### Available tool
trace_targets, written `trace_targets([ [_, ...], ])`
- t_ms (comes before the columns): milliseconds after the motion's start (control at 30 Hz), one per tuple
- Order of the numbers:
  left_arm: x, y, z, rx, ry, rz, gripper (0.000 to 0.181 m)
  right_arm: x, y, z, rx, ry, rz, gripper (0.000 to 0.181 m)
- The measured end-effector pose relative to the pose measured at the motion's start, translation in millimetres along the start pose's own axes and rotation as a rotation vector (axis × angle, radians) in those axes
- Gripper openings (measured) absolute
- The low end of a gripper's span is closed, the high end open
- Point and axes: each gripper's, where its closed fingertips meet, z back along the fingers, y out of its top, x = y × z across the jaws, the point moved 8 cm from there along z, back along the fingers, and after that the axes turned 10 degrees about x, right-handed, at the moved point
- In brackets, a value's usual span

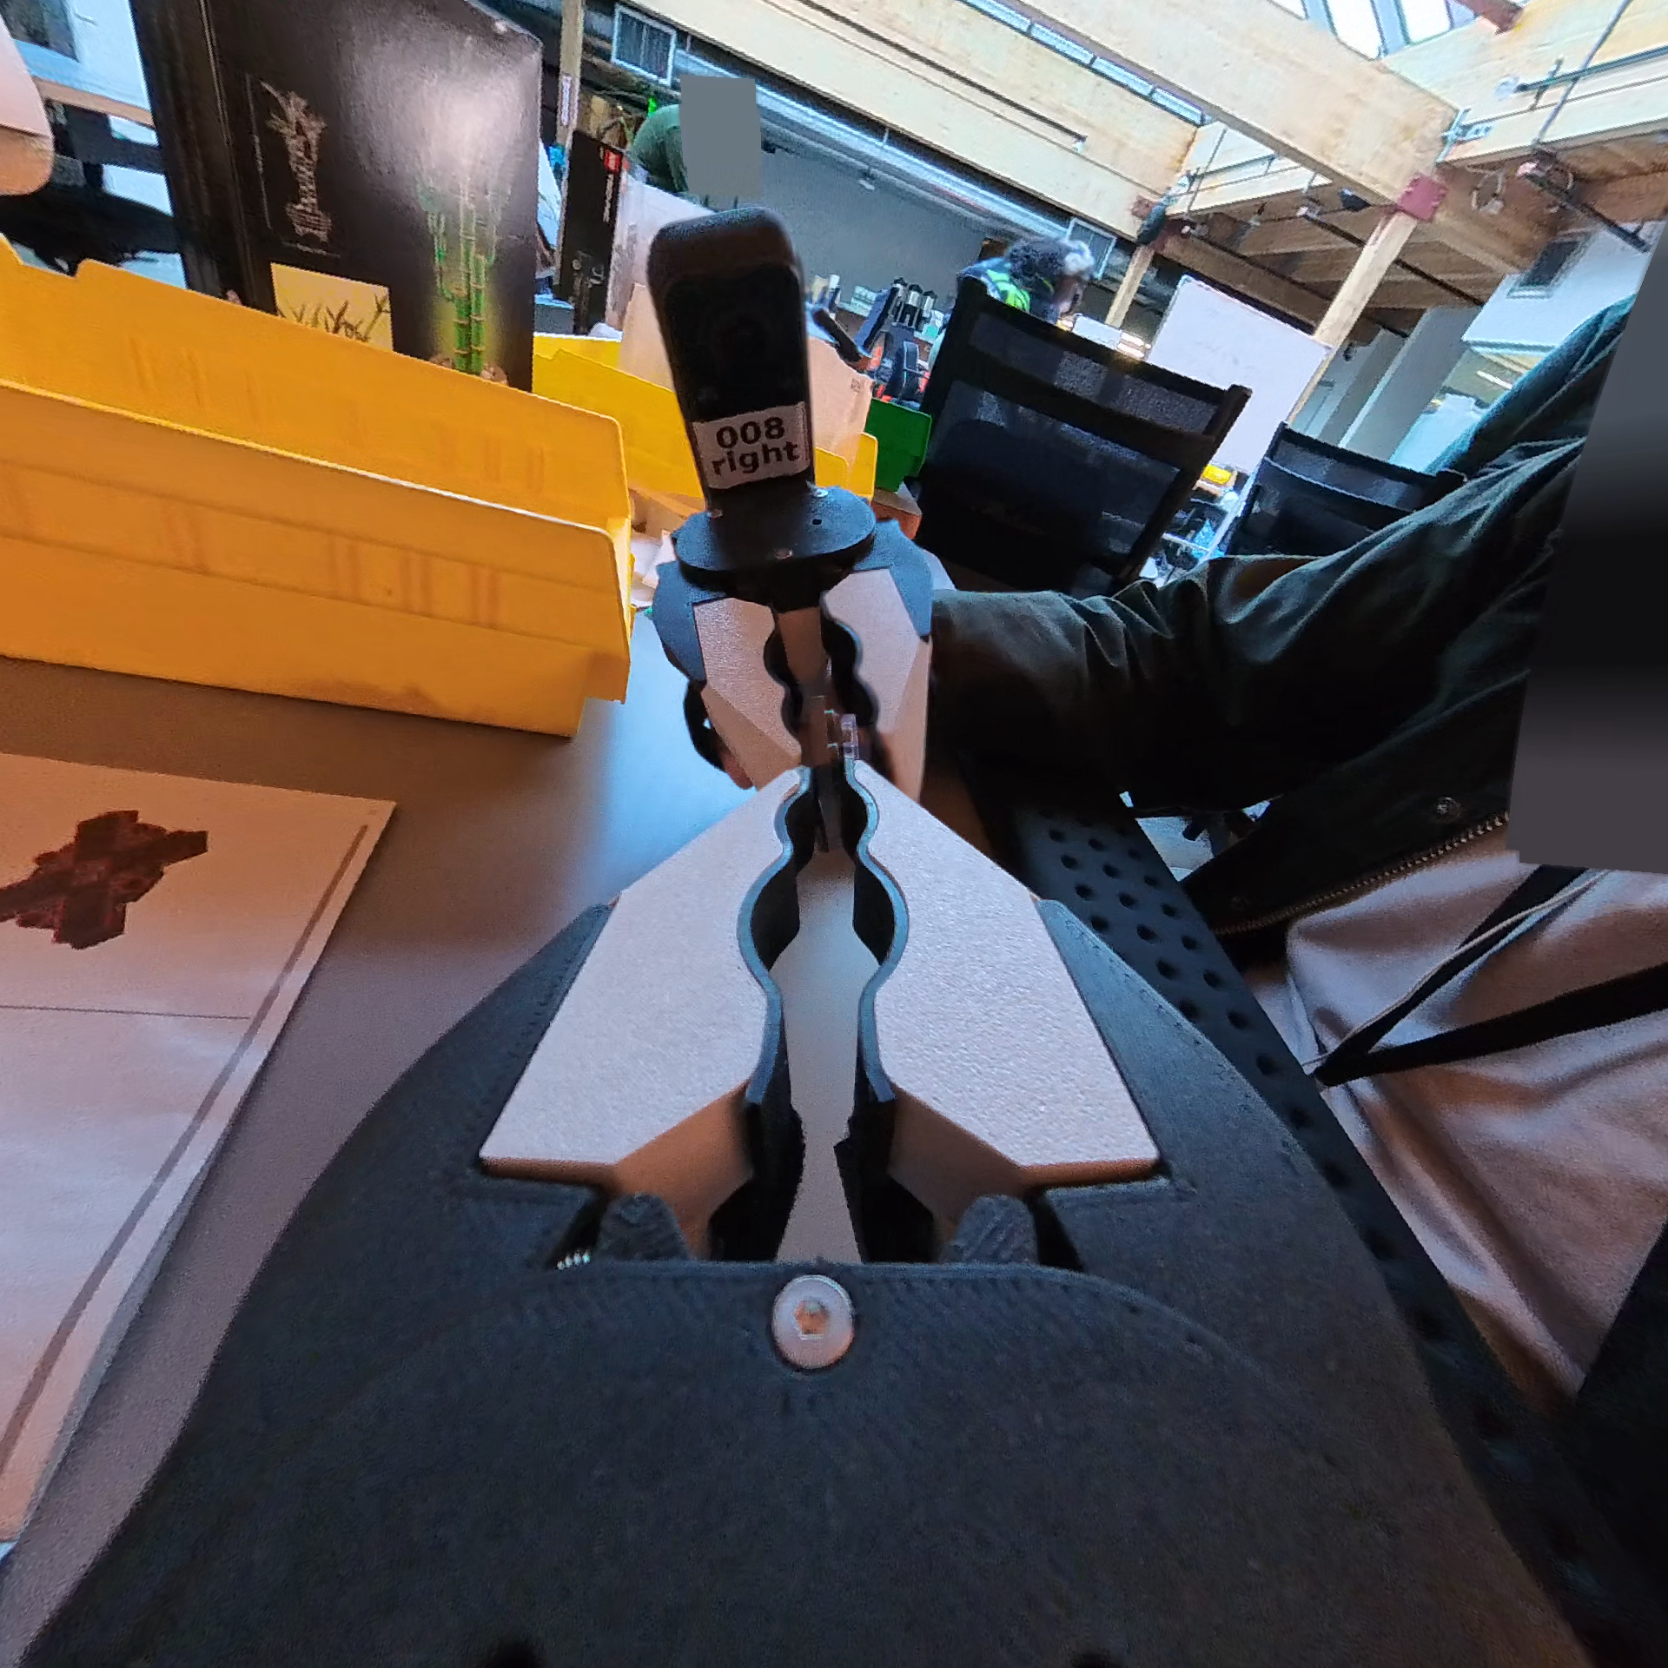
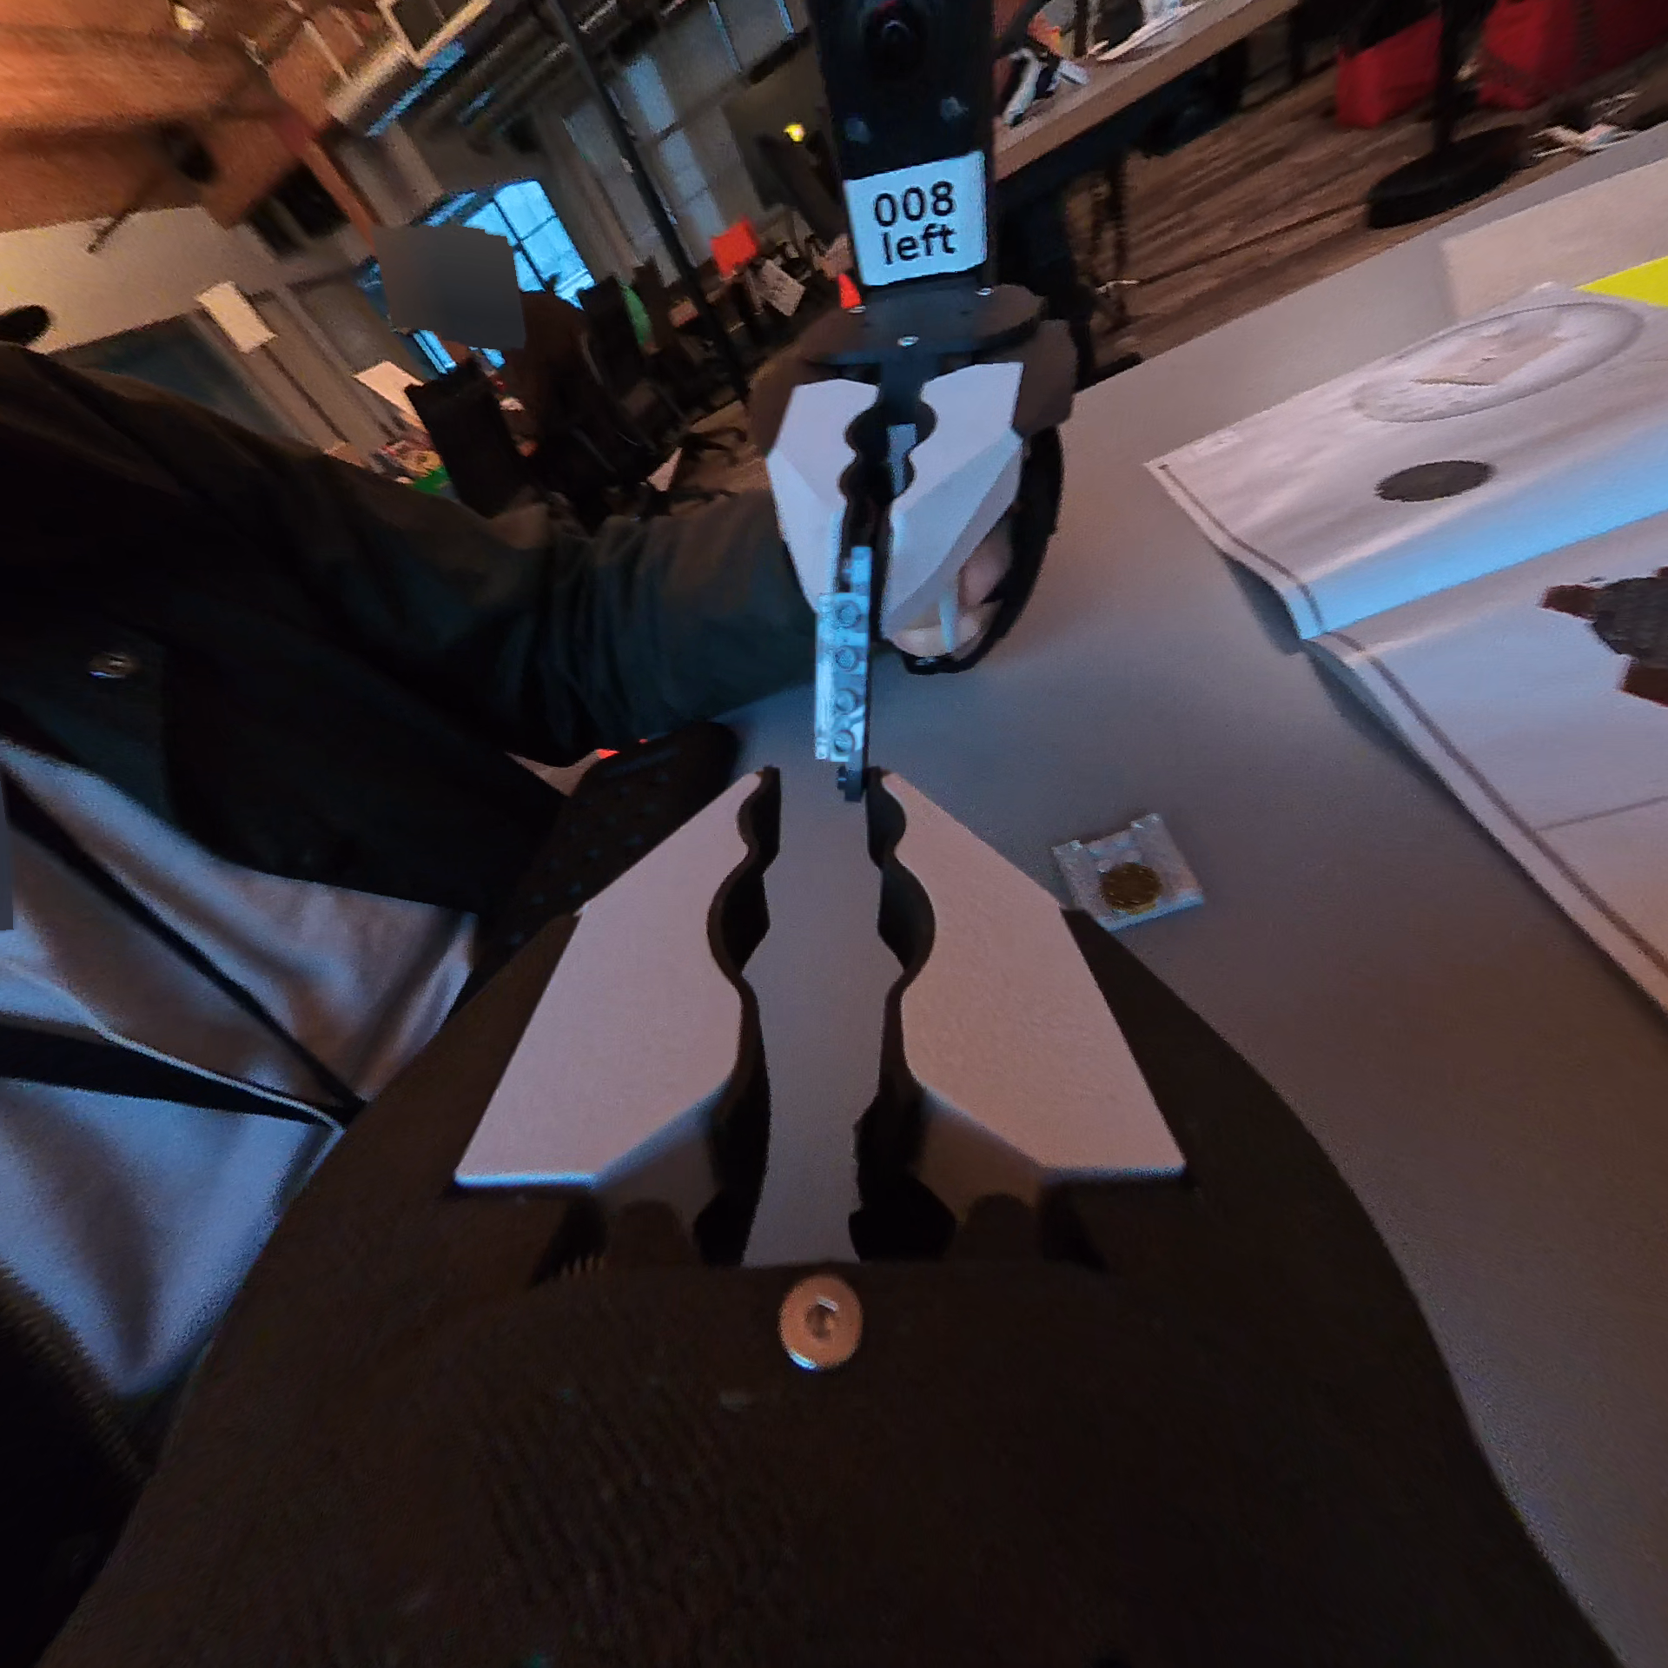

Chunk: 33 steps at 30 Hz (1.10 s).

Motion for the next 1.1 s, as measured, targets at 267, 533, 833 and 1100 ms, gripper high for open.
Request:
trace_targets([
  [267,-16,4,5,0.121,0.139,0.121,0.016,-1,15,3,-0.014,-0.332,0.364,0.003],
  [533,-3,9,-4,0.225,0.242,-0.039,0.016,-10,25,-1,-0.109,-0.694,0.784,0.003],
  [833,-8,4,-6,0.25,0.357,0.003,0.008,-13,21,-17,-0.201,-0.798,0.951,0.003],
  [1100,-17,-4,-8,0.259,0.399,0.096,0.006,-8,16,-26,-0.306,-0.898,1.0,0.003],
])
